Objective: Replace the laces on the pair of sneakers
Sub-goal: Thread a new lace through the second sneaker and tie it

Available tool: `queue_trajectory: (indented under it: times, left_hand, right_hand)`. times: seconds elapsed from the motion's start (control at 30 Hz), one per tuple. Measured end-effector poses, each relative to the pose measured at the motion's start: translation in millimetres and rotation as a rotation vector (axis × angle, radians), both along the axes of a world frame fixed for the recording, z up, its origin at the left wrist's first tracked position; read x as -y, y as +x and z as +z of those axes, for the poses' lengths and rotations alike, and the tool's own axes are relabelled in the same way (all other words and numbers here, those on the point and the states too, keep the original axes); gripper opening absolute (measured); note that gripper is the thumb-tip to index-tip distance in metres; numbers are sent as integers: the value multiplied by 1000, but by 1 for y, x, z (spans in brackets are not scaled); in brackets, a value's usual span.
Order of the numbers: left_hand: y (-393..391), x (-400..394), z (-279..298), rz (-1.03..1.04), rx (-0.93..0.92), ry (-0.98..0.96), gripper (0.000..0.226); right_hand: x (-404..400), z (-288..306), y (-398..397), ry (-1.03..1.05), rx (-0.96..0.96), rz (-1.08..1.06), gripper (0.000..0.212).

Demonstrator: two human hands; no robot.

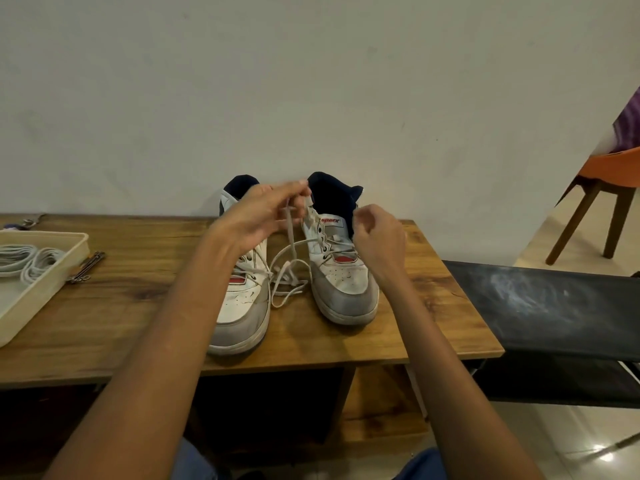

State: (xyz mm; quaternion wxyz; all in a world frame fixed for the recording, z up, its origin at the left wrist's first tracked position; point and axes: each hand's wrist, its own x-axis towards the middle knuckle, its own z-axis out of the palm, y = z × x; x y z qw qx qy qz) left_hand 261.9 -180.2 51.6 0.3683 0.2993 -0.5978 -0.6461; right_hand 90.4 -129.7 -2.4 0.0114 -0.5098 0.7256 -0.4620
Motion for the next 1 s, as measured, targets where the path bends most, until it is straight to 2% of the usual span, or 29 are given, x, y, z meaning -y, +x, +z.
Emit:
queue_trajectory:
  times: [0.07, 0.13, 0.23, 0.37, 0.43, 0.53, 0.63, 0.67, 0.73, 0.83, 0.93, 1.0]
  left_hand:
    - [2, 1, 1, -29, -178, 108, 16]
    - [0, 0, 1, -31, -214, 97, 17]
    - [-7, -5, 2, -44, -227, 28, 21]
    - [-15, -10, 3, -51, -266, -12, 31]
    - [-17, -10, 1, -37, -272, -27, 34]
    - [-24, -10, -4, -55, -294, -6, 40]
    - [-27, -13, -5, -56, -292, -4, 43]
    - [-26, -13, -4, -52, -290, -10, 43]
    - [-25, -9, -5, 10, -256, -35, 40]
    - [-22, -1, -14, 316, 9, -211, 22]
    - [-19, 5, -31, 517, 305, -490, 21]
    - [-18, 8, -38, 580, 376, -591, 19]
  right_hand:
    - [-4, 13, 3, -44, 148, 151, 20]
    - [-11, 28, 12, 56, 335, 390, 17]
    - [-16, 39, 29, 209, 452, 674, 24]
    - [-13, 36, 32, 123, 551, 703, 50]
    - [-11, 34, 30, 93, 449, 601, 59]
    - [-3, 25, 31, -40, 36, 344, 64]
    - [-2, 22, 39, -72, 30, 332, 62]
    - [-4, 24, 39, -66, 98, 363, 60]
    - [-10, 34, 35, -56, 369, 469, 55]
    - [-21, 56, 14, -124, 772, 563, 39]
    - [-30, 69, -17, -262, 935, 560, 19]
    - [-36, 69, -33, -331, 978, 520, 16]
